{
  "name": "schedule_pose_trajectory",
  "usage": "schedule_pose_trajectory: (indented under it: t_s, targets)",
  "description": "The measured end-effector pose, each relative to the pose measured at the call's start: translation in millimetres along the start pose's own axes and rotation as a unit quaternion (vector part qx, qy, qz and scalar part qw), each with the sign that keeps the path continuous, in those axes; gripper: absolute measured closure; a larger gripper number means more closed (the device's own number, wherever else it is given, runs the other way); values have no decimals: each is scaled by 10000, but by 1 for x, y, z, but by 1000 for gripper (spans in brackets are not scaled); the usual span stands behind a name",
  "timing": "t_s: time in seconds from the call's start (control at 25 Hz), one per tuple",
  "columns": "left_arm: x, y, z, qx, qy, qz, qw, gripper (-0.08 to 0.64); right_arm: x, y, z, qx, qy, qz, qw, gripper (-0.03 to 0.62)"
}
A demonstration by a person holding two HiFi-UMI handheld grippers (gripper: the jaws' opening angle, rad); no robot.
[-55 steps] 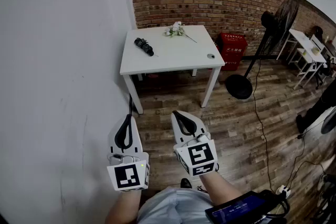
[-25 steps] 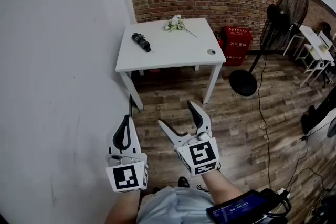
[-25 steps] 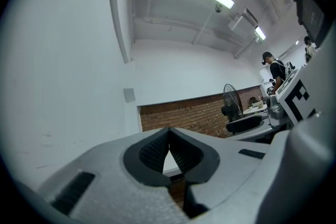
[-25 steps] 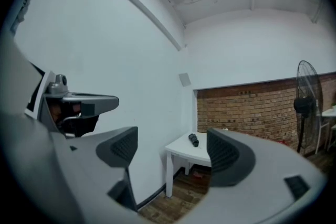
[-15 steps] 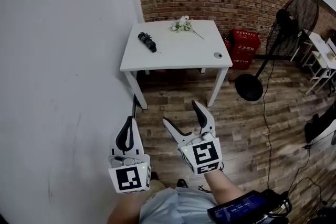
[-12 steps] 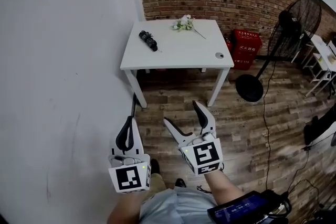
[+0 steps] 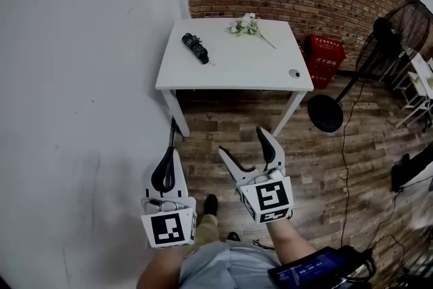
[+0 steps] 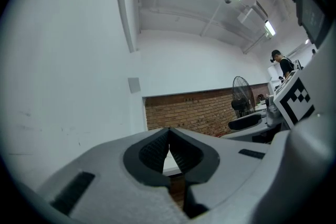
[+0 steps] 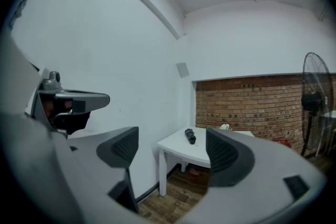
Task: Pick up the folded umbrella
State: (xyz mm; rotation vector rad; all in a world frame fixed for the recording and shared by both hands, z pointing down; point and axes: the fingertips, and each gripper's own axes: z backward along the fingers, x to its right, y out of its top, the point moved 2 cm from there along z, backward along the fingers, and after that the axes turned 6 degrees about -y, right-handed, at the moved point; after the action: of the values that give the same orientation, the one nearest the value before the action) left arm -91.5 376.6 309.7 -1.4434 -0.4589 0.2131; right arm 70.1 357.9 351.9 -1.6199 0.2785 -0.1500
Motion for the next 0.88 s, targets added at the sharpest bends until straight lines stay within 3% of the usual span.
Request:
schedule_pose_trajectory:
  t_s: [0.48, 0.88]
  targets:
    - [-74, -20, -103, -16, -205, 23, 9998, 554, 16, 22, -117, 46, -346, 128, 9993, 195]
    - [-120, -4, -167, 563, -457, -21, 9974, 552, 21, 51, -183, 332, -612, 316, 9971, 199]
